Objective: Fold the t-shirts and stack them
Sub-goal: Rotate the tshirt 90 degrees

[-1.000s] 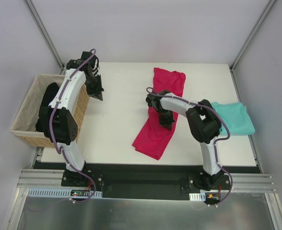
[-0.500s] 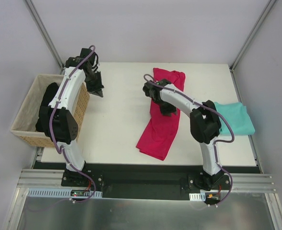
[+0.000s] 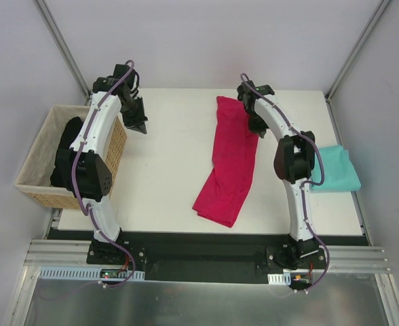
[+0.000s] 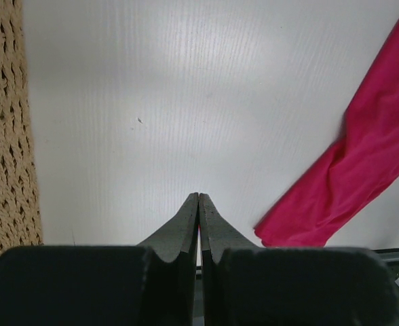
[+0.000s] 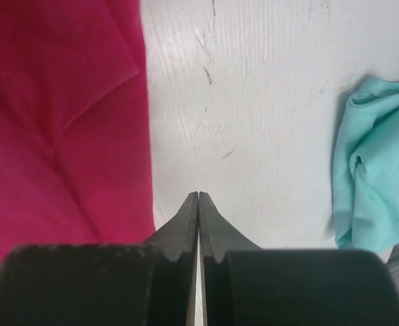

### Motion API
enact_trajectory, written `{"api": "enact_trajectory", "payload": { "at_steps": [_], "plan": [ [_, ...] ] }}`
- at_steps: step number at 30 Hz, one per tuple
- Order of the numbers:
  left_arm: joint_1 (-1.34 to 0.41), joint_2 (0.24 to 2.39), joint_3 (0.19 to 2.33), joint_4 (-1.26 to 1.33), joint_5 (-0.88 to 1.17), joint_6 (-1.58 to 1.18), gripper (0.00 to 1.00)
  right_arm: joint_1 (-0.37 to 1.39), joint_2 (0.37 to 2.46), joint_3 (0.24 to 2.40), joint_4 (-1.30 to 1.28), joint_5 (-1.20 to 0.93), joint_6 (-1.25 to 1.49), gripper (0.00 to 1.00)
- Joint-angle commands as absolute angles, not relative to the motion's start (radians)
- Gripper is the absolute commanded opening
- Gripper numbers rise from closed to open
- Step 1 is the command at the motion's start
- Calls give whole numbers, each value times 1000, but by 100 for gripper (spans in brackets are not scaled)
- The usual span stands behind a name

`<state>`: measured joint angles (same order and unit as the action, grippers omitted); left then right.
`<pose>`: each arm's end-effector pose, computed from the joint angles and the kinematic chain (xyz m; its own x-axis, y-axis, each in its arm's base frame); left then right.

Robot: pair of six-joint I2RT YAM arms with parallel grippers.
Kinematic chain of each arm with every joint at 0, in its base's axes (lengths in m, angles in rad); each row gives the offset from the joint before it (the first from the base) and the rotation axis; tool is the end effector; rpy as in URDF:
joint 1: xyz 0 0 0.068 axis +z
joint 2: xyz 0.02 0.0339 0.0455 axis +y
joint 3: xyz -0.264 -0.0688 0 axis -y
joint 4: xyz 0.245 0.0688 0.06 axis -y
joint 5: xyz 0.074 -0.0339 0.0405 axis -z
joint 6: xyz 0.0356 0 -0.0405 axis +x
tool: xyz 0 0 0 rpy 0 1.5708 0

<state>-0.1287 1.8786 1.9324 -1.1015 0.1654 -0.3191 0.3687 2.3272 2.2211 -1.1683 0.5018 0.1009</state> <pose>0.3919 -0.0566 0.3437 -0.8810 -0.1980 -0.4296 -0.0719 0.9537 -0.2921 0.4557 0.1577 0.2386 -0.9062 -0.2555 -0.3369 -0.0941 0.8987 -0.4283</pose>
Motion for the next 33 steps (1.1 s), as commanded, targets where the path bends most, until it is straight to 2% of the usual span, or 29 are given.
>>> {"api": "enact_trajectory", "payload": {
  "at_steps": [1, 12, 20, 21, 25, 33],
  "plan": [
    [-117, 1887, 1960, -1140, 135, -351, 0, 305, 2353, 2273, -1146, 373, 58, 1],
    [-140, 1959, 1888, -1118, 224, -385, 0, 236, 2381, 2178, -1101, 249, 66, 1],
    [-296, 1979, 1754, -1083, 236, -410, 0, 227, 2355, 2151, -1089, 212, 69, 1],
    [-310, 1976, 1744, -1083, 235, -416, 4, 226, 2355, 2151, -1089, 206, 69, 2],
    [-386, 1951, 1669, -1078, 227, -425, 10, 224, 2347, 2149, -1089, 183, 78, 12],
    [-498, 1905, 1517, -1075, 238, -449, 10, 229, 2329, 2137, -1083, 155, 89, 16]
  ]
}}
